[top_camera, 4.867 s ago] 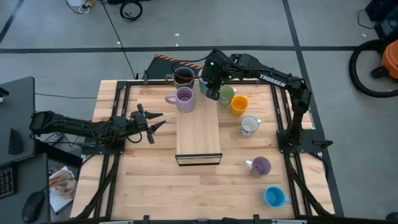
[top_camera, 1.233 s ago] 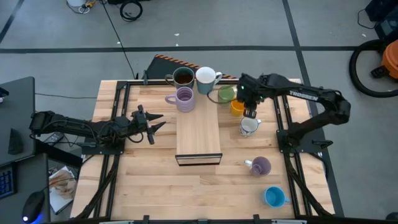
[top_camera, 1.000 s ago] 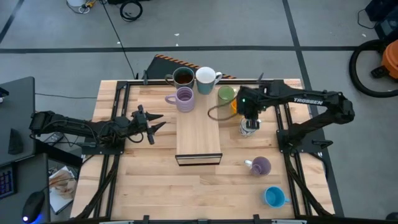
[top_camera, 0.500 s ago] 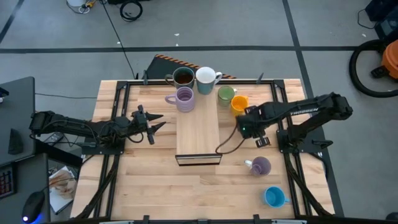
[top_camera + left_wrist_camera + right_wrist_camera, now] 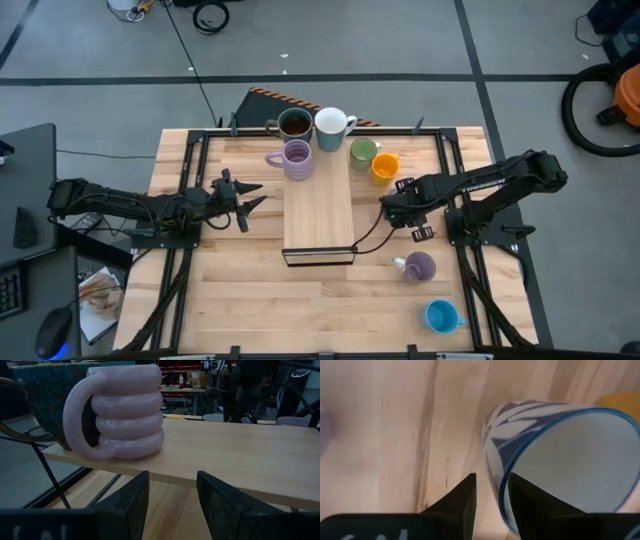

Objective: Place coffee mugs
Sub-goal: Put the white mug on the shelf

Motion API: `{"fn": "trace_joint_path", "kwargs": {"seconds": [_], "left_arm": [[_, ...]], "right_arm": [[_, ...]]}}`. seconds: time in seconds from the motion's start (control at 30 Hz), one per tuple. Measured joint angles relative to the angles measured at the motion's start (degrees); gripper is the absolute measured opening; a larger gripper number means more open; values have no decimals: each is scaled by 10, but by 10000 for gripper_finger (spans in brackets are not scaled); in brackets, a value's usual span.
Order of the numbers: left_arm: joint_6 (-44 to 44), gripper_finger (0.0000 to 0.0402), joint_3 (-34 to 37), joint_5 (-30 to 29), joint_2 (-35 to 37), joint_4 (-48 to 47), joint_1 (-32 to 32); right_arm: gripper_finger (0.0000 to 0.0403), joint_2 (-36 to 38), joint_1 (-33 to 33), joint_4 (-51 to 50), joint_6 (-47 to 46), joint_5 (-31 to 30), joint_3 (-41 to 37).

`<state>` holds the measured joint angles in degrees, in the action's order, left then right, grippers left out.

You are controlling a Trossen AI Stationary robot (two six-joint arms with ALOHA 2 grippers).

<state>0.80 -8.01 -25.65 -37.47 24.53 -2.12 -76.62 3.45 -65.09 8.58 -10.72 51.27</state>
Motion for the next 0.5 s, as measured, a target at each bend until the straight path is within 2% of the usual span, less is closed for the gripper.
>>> {"fn": "trace_joint_path", "kwargs": {"seconds": [0.2, 0.33, 0.5], "left_arm": [[0, 172, 0, 0, 0, 0, 0], [-1, 172, 0, 0, 0, 0, 0], [-1, 172, 0, 0, 0, 0, 0]], "right_arm": [[72, 0, -18, 16, -23, 7, -8], [27, 0, -31, 14, -38, 46, -8], [26, -1, -46, 2, -78, 84, 19]]}}
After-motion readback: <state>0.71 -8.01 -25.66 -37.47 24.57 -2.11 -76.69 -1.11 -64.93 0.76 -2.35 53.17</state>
